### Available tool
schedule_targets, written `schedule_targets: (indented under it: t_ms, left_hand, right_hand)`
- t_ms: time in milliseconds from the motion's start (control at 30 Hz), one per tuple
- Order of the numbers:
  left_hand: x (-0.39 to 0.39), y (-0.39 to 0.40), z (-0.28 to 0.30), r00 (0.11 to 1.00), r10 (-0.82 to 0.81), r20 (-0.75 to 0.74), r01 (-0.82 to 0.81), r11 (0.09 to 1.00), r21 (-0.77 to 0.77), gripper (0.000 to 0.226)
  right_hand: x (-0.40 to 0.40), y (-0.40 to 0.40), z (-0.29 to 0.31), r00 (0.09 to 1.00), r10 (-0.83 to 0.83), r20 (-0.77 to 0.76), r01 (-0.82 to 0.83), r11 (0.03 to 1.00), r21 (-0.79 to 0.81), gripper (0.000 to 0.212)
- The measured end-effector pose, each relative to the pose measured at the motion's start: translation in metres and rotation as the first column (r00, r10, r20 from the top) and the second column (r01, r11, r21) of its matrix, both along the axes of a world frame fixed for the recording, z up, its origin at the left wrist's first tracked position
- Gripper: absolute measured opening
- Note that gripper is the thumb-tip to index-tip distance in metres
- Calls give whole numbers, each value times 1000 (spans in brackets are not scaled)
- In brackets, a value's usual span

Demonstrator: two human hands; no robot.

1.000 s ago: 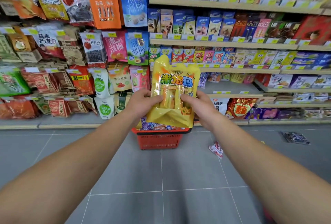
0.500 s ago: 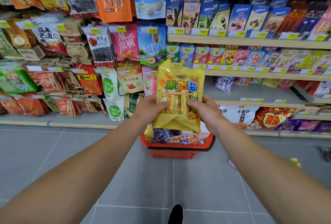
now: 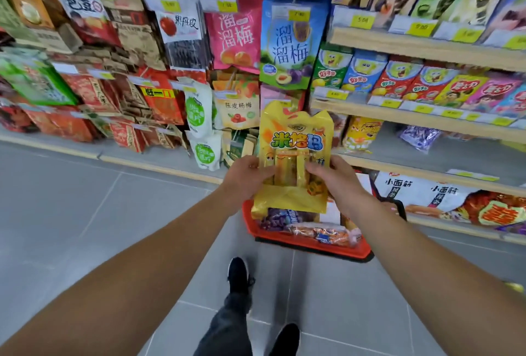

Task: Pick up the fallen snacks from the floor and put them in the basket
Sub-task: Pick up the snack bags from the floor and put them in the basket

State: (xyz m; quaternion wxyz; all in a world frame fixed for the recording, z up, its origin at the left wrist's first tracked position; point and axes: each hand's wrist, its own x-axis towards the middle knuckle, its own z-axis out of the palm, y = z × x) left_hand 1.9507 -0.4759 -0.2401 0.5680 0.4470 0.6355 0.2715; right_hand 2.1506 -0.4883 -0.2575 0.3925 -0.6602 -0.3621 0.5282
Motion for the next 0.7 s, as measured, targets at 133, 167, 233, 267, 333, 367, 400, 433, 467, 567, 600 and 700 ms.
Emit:
schedule_targets:
  t_ms: [133, 167, 233, 267, 333, 367, 400, 433, 467, 567, 600, 700]
  left_hand:
    - [-25, 54, -46, 1000, -2, 18, 4, 993, -115, 37]
    - [-28, 66, -59, 1000, -16, 20, 19, 990, -141, 26]
    - [-34, 80, -86, 998, -56, 26, 61, 977, -206, 37]
    - [-36, 90, -101, 997, -72, 36, 79, 969, -235, 49]
    - [-38, 101, -134, 992, -123, 35, 128, 950, -286, 58]
    - [-39, 104, -149, 990, -140, 26, 141, 937, -321, 59]
    - [-38, 105, -164, 989, -146, 20, 144, 925, -351, 59]
    - [-37, 107, -179, 988, -153, 11, 146, 916, -373, 60]
    - [-35, 107, -197, 987, -162, 6, 151, 905, -397, 61]
    - [-30, 109, -235, 981, -188, -43, 151, 887, -436, 55]
    - [-28, 111, -243, 978, -201, -52, 159, 886, -435, 50]
    - [-26, 119, -277, 968, -242, -72, 188, 882, -431, 40]
  right_hand:
    - [-24, 39, -42, 999, -15, 37, 17, 997, -73, 32]
    - [-28, 47, -51, 998, -26, 62, 32, 995, -92, 30]
    - [-33, 56, -67, 995, -43, 93, 56, 989, -137, 27]
    - [-35, 63, -79, 993, -46, 105, 64, 984, -166, 28]
    - [-34, 69, -102, 992, -42, 122, 67, 975, -212, 32]
    - [-35, 70, -112, 991, -34, 131, 64, 971, -229, 34]
    - [-35, 71, -124, 990, -33, 140, 68, 966, -251, 34]
    - [-35, 72, -136, 988, -36, 152, 76, 960, -270, 34]
    - [-35, 70, -153, 986, -50, 159, 97, 949, -301, 34]
    - [-31, 68, -196, 983, -64, 169, 120, 932, -343, 43]
    - [-30, 68, -209, 984, -70, 161, 123, 929, -349, 48]
    - [-31, 72, -245, 987, -92, 132, 137, 906, -400, 49]
